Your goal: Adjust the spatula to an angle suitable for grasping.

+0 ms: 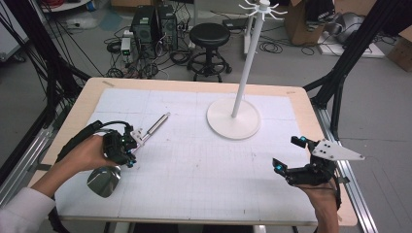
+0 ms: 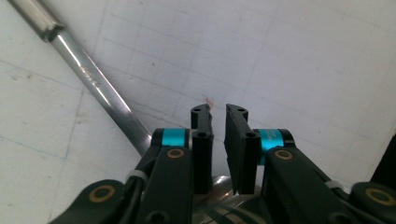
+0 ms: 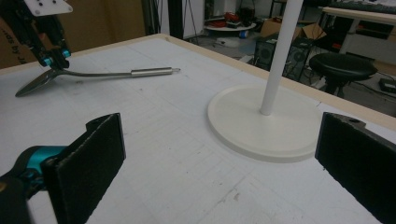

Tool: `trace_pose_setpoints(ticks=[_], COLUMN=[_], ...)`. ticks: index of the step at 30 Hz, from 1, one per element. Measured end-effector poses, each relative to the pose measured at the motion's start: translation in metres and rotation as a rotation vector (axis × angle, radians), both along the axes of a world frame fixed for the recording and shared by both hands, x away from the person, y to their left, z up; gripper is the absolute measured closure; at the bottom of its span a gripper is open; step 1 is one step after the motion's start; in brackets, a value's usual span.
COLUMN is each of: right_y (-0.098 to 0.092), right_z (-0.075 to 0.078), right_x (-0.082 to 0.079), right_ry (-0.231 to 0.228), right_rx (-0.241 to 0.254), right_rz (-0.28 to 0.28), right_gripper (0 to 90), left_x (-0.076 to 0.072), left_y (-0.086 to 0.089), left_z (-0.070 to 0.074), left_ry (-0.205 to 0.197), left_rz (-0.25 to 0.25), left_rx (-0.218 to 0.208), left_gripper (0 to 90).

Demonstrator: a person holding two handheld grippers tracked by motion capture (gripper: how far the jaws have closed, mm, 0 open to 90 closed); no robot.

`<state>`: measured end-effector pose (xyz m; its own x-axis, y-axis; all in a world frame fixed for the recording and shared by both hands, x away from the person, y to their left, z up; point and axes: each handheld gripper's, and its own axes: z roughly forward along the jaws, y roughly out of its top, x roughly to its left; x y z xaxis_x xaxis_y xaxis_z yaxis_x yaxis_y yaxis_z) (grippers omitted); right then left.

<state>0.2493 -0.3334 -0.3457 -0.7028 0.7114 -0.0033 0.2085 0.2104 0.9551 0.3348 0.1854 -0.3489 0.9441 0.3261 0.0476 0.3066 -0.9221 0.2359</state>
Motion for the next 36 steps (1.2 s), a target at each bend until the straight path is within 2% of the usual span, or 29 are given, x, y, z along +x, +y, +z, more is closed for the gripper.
trace_pose_setpoints(ticks=[9,10,11,14,16,17,19,20,24,25,27,28,29,30,31,36], right_y=[0.001,0.001,0.000,0.000,0.000,0.000,0.000,0.000,0.001,0.000,0.000,0.000,0.000,0.000,-0.001,0.000], right_z=[0.000,0.000,0.000,0.000,0.000,0.000,0.000,0.000,0.000,-0.001,-0.001,-0.001,-0.001,-0.001,-0.001,-0.001], right_x=[0.001,0.001,0.001,0.000,0.000,0.000,0.000,0.001,0.001,0.001,0.001,0.001,0.001,0.001,0.001,0.001], right_ry=[0.001,0.002,-0.001,0.001,0.001,0.001,0.001,0.001,0.002,0.001,0.003,0.003,0.000,0.001,-0.001,0.001], right_rx=[0.002,0.003,0.001,-0.001,0.001,0.002,0.001,-0.001,0.001,0.001,0.004,0.004,0.004,0.004,0.004,0.004], right_rz=[0.006,0.006,0.004,0.001,0.001,0.001,0.002,0.002,0.005,0.006,0.003,0.003,0.003,0.003,0.003,0.002], right_gripper=[0.6,0.6,0.6,0.6,0.6,0.6,0.6,0.6,0.6,0.6,0.6,0.6,0.6,0.6,0.6,0.6], left_x=[0.013,0.014,0.018,0.021,0.023,0.025,0.027,0.029,0.036,0.037,0.042,0.042,0.043,0.044,0.045,0.048], left_y=[-0.001,0.000,0.001,0.001,0.001,0.002,0.002,0.003,0.006,0.006,0.010,0.010,0.012,0.013,0.013,0.014], left_z=[0.009,0.010,0.009,0.010,0.010,0.010,0.010,0.011,0.011,0.010,0.010,0.010,0.008,0.007,0.003,-0.003], left_ry=[-0.024,-0.031,-0.020,-0.033,-0.033,-0.032,-0.033,-0.035,-0.064,-0.068,-0.086,-0.086,-0.074,-0.069,-0.072,-0.074], left_rz=[0.078,0.081,0.084,0.091,0.101,0.126,0.133,0.143,0.221,0.252,0.293,0.293,0.316,0.316,0.341,0.361], left_rx=[-0.045,-0.048,-0.066,-0.085,-0.095,-0.113,-0.125,-0.132,-0.176,-0.191,-0.211,-0.211,-0.230,-0.218,-0.235,-0.234], left_gripper=[62.4,59.1,51.5,41.5,38.6,32.5,26.0,26.0,9.4,1.7,1.7,1.7,1.7,1.7,1.7,1.7])
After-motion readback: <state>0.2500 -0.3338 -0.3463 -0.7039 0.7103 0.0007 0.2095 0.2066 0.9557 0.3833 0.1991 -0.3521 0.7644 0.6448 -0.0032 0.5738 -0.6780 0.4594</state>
